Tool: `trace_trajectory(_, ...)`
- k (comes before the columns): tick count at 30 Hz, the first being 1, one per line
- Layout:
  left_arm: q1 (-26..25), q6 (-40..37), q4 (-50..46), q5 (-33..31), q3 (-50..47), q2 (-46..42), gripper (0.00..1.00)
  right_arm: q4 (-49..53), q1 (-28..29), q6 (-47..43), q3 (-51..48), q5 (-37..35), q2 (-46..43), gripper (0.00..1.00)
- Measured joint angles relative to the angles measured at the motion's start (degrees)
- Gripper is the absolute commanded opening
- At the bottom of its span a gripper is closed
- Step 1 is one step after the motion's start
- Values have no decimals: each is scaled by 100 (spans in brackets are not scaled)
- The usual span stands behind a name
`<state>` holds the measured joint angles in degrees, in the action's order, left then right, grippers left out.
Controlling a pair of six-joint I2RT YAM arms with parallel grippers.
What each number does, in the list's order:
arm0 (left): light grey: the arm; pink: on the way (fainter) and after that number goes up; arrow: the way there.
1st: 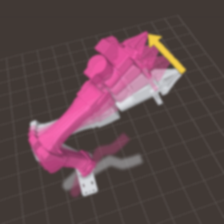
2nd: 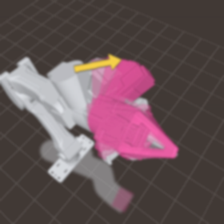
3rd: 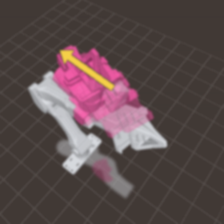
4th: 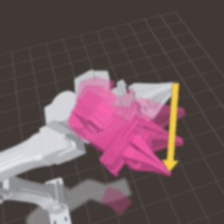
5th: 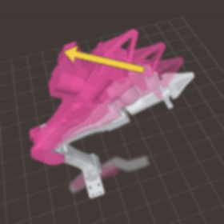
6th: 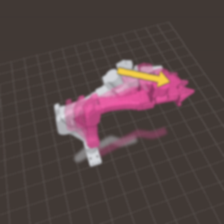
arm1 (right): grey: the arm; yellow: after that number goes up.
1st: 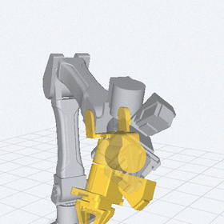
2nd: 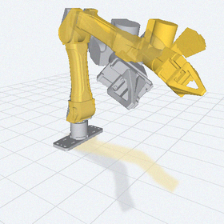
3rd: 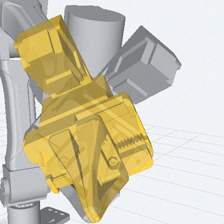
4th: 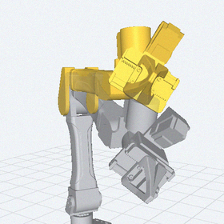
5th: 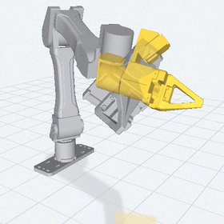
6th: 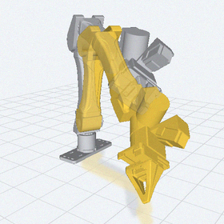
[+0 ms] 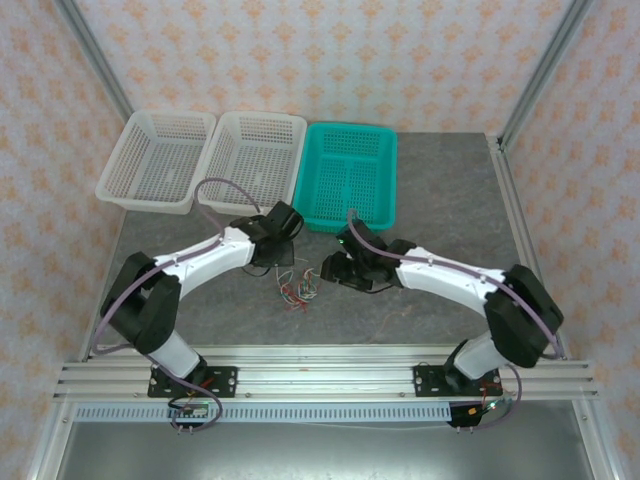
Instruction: Untangle the cables
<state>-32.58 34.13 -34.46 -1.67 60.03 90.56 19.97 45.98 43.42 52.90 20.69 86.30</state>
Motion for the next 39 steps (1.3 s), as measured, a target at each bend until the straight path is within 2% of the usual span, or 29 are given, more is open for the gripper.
trace_trajectory(5,0,2,105,-11,-271,-850,50,-988,0,444,-81,258,688,47)
trace_trajectory(7,0,2,140,-13,-365,-1158,50,-1333,0,627,-122,323,822,32)
trace_trajectory(10,0,2,251,13,-588,-1545,51,-1775,0,857,-173,367,964,3)
trace_trajectory(11,0,2,282,46,-678,-1650,51,-1910,-2,938,-195,387,1003,0)
trace_trajectory(15,0,7,452,374,-992,-1915,52,-2153,-7,1123,-280,444,1069,0)
trace_trajectory(18,-15,61,833,905,-1405,-2236,57,-2177,-7,1169,-315,455,1060,0)
trace_trajectory(22,-302,328,1578,1493,-2146,-2876,62,-2212,-24,1305,-407,514,813,0)
trace_trajectory(27,-675,485,2380,1624,-2911,-3373,72,-2441,-44,1648,-461,684,444,0)
trace_trajectory(29,-678,393,2573,1628,-3034,-3311,77,-2649,-44,1843,-501,789,382,0)
trace_trajectory(33,-678,192,2896,1637,-3047,-2885,81,-2909,-42,2114,-505,1019,382,0)
trace_trajectory(36,-682,151,3082,1615,-3045,-2470,76,-2968,-42,2236,-505,1130,382,0)
trace_trajectory(37,-682,142,3145,1585,-3045,-2332,69,-2986,-42,2267,-505,1154,380,0)
trace_trajectory(39,-682,140,3215,1427,-3008,-2039,47,-2992,-42,2326,-505,1193,350,0)
